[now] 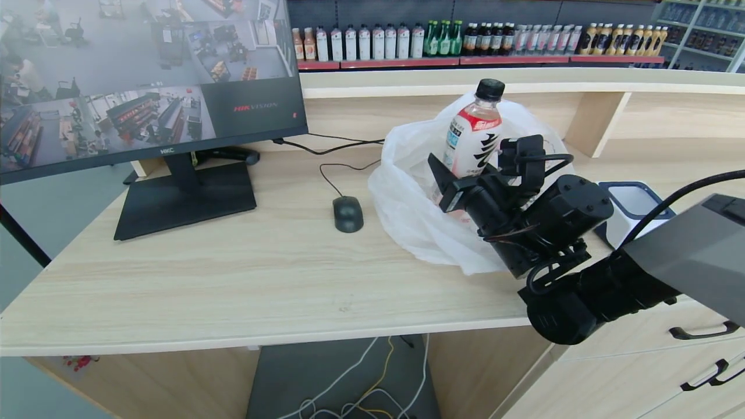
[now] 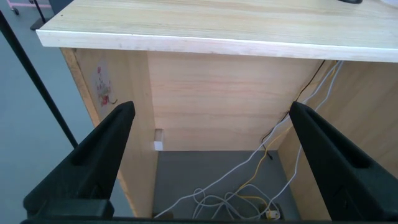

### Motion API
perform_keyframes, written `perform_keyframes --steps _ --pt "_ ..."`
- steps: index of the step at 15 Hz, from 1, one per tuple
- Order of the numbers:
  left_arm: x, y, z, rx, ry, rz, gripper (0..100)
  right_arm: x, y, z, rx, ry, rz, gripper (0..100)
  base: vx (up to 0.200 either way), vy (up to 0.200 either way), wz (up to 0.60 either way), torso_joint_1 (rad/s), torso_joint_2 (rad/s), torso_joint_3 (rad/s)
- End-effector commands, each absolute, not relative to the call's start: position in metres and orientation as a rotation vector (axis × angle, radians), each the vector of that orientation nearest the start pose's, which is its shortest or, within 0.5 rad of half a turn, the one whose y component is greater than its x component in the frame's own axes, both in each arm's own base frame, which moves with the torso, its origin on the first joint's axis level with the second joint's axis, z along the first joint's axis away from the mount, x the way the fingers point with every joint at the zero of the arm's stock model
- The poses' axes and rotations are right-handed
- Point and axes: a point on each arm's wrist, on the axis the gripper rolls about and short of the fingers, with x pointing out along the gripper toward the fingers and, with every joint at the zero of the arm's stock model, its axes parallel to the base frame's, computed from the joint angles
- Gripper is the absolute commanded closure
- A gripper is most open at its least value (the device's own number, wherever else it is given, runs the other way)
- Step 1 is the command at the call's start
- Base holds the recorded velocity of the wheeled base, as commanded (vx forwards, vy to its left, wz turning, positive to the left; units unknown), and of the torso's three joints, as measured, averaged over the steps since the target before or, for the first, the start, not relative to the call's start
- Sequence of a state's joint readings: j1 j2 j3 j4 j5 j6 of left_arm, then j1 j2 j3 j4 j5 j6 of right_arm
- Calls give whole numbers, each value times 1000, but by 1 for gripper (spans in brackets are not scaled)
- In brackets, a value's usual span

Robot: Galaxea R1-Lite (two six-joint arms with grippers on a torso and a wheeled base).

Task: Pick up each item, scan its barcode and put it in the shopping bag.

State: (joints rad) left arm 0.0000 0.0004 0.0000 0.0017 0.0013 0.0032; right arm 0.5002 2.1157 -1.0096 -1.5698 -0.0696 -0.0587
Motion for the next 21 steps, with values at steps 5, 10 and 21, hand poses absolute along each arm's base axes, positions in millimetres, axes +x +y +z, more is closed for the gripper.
perform_keyframes --steps 5,10,21 --pt "-23 0 75 3 2 2 0 348 189 163 57 -409 412 100 0 0 0 0 0 0" --pt "-23 0 75 3 2 2 0 351 191 152 49 -383 414 100 0 0 0 0 0 0" --pt "-23 0 75 3 2 2 0 355 192 144 46 -364 414 100 0 0 0 0 0 0"
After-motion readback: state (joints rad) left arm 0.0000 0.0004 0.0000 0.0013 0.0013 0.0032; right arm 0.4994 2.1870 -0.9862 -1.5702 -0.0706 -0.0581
